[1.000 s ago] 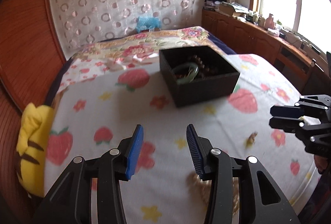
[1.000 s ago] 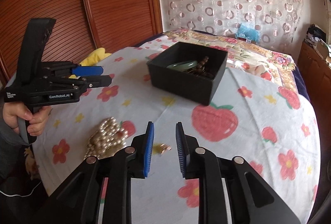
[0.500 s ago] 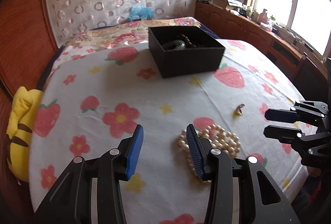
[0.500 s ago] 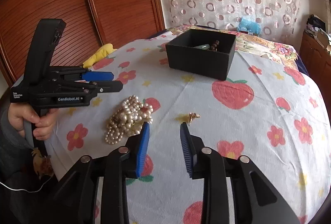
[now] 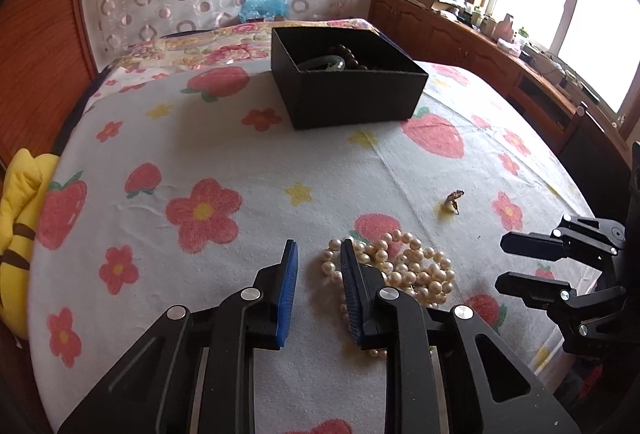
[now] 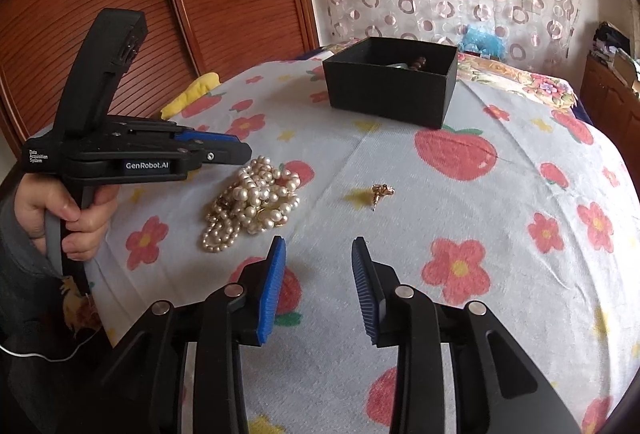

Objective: Organize jewelry
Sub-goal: 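Move the left tool to the pearl necklace and close on it, then lift the pearl necklace high with the left tool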

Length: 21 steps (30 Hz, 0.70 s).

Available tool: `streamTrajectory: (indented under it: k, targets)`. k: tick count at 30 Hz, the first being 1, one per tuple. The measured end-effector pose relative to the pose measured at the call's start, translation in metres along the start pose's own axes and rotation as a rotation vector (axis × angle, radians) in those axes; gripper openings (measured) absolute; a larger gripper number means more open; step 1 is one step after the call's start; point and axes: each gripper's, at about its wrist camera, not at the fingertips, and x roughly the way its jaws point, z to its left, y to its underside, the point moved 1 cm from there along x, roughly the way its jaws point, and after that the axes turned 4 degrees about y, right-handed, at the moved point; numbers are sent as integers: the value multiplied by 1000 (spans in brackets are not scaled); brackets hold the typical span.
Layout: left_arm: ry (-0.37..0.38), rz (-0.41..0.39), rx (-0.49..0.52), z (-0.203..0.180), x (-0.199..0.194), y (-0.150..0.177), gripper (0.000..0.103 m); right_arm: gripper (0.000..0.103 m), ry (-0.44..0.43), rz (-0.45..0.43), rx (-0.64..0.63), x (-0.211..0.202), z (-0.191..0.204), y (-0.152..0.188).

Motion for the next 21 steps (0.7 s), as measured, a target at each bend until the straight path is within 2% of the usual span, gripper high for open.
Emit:
streamTrajectory:
  k: [5, 9, 15, 17, 18, 21]
  targets:
    - [-30, 25, 6, 0, 10, 0, 20, 37, -4, -1, 5, -1, 0, 1]
    - [-36, 27, -19, 6, 12, -3, 16, 37, -7, 0, 5, 0, 0, 2]
    - [-93, 45, 76, -8, 18, -6, 16, 37, -7, 3, 1, 1, 1, 2]
    - [-87, 45, 75, -8, 19, -8, 14, 37, -8, 3, 1, 1, 1, 2]
    - [-72, 46, 71, -7, 19, -8, 7, 37, -10, 3, 3, 1, 1, 2]
    - [-47, 9, 56, -10, 10, -11, 7, 37, -15, 8, 7, 1, 0, 2]
